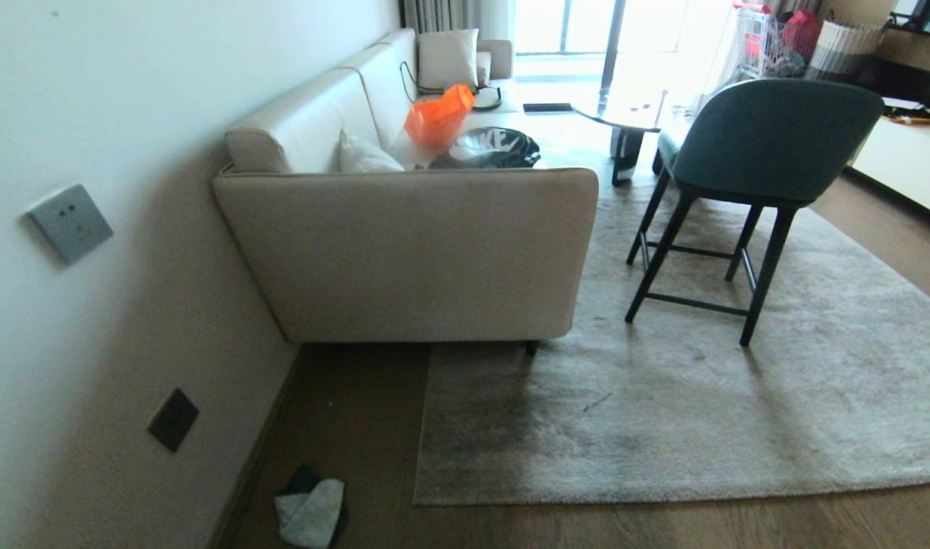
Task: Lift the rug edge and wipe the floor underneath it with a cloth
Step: Pick up the rag
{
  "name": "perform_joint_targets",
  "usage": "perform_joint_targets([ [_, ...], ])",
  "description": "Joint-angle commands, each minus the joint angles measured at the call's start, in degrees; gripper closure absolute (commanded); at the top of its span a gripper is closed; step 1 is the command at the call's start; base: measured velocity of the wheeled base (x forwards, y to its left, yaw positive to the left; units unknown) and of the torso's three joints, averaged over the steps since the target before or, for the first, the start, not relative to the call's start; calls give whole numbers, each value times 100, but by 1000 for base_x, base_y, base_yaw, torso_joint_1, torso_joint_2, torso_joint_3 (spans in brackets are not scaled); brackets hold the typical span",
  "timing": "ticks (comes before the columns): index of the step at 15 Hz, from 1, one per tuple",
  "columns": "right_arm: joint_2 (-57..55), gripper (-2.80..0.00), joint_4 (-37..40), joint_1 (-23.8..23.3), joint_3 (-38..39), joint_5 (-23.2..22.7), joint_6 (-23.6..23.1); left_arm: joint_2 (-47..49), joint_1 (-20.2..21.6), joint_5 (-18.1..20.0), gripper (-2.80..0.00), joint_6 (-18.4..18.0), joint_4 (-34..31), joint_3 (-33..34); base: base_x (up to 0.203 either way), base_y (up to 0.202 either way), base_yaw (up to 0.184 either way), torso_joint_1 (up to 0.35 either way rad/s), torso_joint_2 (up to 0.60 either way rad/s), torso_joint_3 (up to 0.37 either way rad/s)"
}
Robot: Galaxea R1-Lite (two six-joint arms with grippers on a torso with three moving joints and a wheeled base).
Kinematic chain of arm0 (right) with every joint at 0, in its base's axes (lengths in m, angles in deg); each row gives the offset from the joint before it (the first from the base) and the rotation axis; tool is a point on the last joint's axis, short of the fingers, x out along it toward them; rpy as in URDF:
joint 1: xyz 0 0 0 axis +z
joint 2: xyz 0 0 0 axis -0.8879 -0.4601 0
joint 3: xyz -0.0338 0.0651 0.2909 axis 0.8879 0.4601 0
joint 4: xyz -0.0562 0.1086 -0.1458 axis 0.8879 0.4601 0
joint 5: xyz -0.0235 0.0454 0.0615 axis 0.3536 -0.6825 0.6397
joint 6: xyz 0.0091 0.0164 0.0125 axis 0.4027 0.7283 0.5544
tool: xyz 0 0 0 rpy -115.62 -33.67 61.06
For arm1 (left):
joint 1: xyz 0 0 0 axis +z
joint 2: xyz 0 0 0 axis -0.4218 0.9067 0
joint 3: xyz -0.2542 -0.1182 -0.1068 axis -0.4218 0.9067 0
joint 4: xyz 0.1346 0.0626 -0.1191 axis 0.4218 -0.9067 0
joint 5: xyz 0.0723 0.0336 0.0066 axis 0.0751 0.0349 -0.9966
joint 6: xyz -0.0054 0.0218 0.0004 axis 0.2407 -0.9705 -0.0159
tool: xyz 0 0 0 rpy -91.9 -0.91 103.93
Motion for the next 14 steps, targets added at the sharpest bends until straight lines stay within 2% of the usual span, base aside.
perform_joint_targets([
  [1, -1, 0, -1, 0, 0, 0, 2, 0, 1, -2, 0, 4, 2, 0, 0, 0, 0, 0, 0, 0],
  [14, -3, 0, -5, 0, 0, 0, 2, 0, 1, -2, 0, -2, 2, 0, 0, 0, 0, 0, 0, 0],
])
